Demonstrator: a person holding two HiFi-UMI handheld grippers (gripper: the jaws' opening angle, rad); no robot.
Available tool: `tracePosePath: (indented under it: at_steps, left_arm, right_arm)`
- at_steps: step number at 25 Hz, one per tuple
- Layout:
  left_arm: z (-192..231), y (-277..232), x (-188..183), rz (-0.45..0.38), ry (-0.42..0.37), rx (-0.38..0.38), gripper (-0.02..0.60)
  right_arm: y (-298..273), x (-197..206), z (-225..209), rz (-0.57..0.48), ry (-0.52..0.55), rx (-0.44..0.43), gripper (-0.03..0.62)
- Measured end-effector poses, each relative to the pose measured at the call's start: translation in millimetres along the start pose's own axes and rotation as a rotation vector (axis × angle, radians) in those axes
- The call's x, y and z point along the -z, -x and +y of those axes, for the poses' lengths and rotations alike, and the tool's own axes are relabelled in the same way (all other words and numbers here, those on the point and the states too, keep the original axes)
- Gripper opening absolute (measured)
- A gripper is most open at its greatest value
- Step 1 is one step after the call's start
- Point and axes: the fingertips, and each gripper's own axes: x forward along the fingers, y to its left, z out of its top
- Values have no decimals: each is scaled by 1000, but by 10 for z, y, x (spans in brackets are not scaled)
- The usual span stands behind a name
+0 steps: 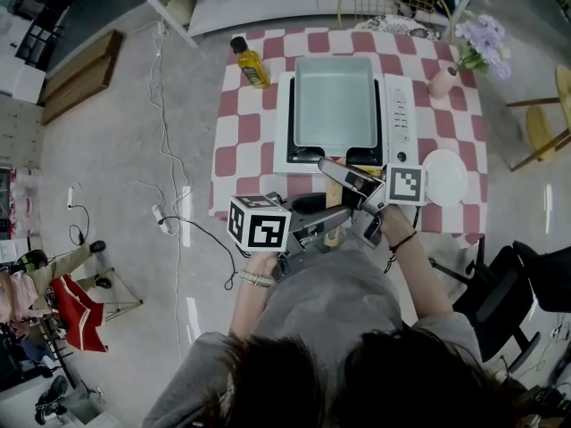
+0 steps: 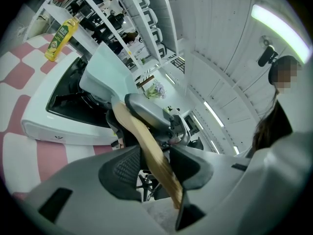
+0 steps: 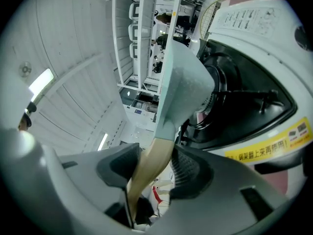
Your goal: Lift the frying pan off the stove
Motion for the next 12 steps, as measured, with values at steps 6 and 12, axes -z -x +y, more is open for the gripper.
tracePosePath:
  at_steps: [6,12]
  left_arm:
    - [-53,25,-39,-12,-22,4,192]
    - [-135,45,-82,-24,-45,13,192]
  right_arm:
    - [2,-23,74,-2,18,-7,212]
    - [-5,-50,197,-6,41,-18,212]
